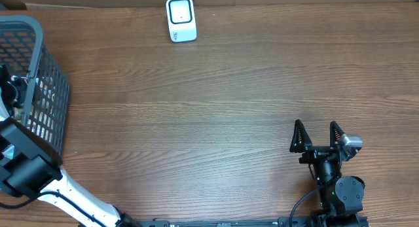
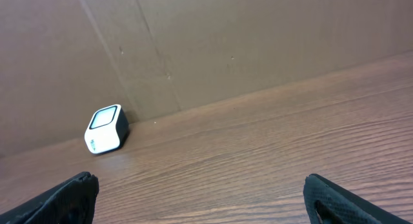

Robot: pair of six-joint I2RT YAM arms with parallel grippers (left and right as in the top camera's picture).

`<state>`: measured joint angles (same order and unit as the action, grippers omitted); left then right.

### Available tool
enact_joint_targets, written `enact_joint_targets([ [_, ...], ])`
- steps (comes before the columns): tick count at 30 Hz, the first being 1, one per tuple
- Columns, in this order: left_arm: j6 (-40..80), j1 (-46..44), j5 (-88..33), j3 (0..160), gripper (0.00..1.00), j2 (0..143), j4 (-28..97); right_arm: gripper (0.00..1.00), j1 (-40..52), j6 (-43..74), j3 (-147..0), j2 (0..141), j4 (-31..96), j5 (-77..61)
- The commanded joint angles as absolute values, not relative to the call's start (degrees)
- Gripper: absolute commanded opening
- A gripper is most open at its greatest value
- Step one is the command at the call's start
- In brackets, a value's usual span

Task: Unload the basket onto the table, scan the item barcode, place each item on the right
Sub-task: 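Grasp the clear mushroom food pouch with the left gripper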

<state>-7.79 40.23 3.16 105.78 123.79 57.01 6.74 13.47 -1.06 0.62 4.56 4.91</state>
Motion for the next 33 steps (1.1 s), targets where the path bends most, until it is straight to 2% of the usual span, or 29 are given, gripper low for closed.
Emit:
enact_joint_targets([
  [1,-12.45,40.53,3.36,102.54,1.0,124.44,54.87,1.0,6.35,13.43,-0.45,0.16,4.29,5.04],
  [11,-13.32,40.56,3.36,94.37,1.0,124.44,47.24,1.0,6.35,13.43,-0.45,0.16,4.29,5.04],
  [14,-13.3,40.56,3.36,93.49,0.87,124.44,46.44,1.0,6.35,13.43,-0.45,0.16,4.29,5.04],
  [18,-13.3,40.53,3.36,93.47,0.54,124.44,46.04,1.0,6.35,13.43,-0.45,0.16,4.29,5.04],
  [20,-13.3,40.53,3.36,93.47,0.33,124.44,46.02,1.0,6.35,13.43,-0.45,0.16,4.29,5.04],
  [22,-13.3,40.53,3.38,93.49,0.21,124.44,46.04,1.0,6.35,13.43,-0.45,0.16,4.29,5.04],
  [28,-13.3,40.53,3.44,93.56,0.04,124.38,46.61,1.0,6.35,13.43,-0.45,0.16,4.29,5.04],
  [33,-13.28,40.53,3.44,95.74,0.04,123.61,49.39,1.0,6.35,13.43,-0.45,0.16,4.29,5.04],
])
